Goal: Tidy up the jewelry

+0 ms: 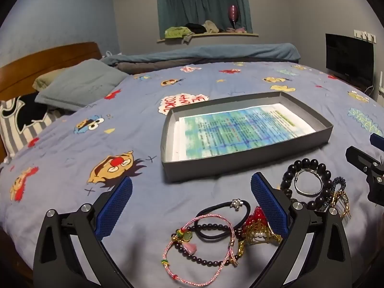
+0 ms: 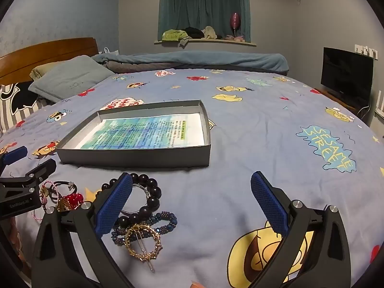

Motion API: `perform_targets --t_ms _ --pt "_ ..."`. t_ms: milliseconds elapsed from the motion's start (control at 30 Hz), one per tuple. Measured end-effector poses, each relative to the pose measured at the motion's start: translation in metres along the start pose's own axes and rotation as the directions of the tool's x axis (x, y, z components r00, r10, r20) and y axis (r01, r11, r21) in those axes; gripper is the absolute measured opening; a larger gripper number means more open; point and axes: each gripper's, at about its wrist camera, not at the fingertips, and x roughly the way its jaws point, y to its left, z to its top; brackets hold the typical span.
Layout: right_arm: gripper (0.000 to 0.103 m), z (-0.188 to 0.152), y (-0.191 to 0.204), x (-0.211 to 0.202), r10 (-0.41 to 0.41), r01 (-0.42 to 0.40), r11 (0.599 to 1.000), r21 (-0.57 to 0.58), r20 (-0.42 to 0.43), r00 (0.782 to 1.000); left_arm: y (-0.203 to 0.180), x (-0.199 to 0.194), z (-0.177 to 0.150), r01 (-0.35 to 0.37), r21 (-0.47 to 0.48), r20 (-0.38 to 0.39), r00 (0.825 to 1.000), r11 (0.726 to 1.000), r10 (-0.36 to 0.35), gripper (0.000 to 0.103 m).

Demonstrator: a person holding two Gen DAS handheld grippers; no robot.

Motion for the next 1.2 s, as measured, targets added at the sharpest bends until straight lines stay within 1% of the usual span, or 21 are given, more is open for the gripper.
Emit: perform_targets --t_ms 33,67,100,267,300,367,400,467,1200 --pt "0.098 -0.0017 -0.0017 -0.0016 -0.004 0.004 1.000 -0.003 -0.008 1.000 0.0001 0.0000 0.0002 0.004 -0.002 0.001 1.000 1.000 -0.004 0.098" --pt "0.098 -0.0008 -0.0012 0.0014 -0.013 0.013 1.000 -0.008 -0.039 0.999 0.0001 0.0002 0.0004 0.006 -0.004 0.002 1.000 1.000 -0.006 0.098" --pt "0.098 -0.0001 -0.0011 0.0028 -0.014 0.014 1.000 -0.008 -0.044 0.999 -0.0001 0.0006 0.0006 0.006 -0.005 0.002 1.000 1.000 -0.006 0.098" --pt "0.098 0.0038 0.0026 0.0055 -0.017 0.017 1.000 -0.007 -0.036 0.999 0.0004 0.0035 0.0022 0.012 -0.015 0.002 1.000 1.000 -0.012 0.098" --pt "0.098 0.0027 0.0043 0.0008 -0.018 0.018 1.000 -0.008 -0.022 1.000 0.0025 -0.0023 -0.0007 0.017 -0.015 0.012 1.000 1.000 -0.017 0.098" --pt "0.098 0.0052 0.0074 0.0032 -0.021 0.021 1.000 -0.009 -0.022 1.000 0.0012 0.0019 -0.0007 0.009 -0.005 0.003 1.000 1.000 -0.009 0.098" --pt "0.098 -0.0015 0.0022 0.0006 -0.007 0.007 1.000 -0.002 -0.002 1.000 0.0006 0.0012 -0.0009 0.008 -0.004 0.004 1.000 1.000 -0.008 0.098" --pt "0.098 -0.0018 0.0026 0.0004 -0.007 0.007 1.000 -0.001 0.002 1.000 0.0004 0.0015 -0.0013 0.009 -0.004 0.003 1.000 1.000 -0.009 0.098" --pt "0.098 -0.0027 0.0028 0.0026 -0.010 0.010 1.000 -0.005 -0.002 1.000 -0.0049 -0.0029 -0.0020 0.009 -0.002 0.004 1.000 1.000 -0.009 0.098"
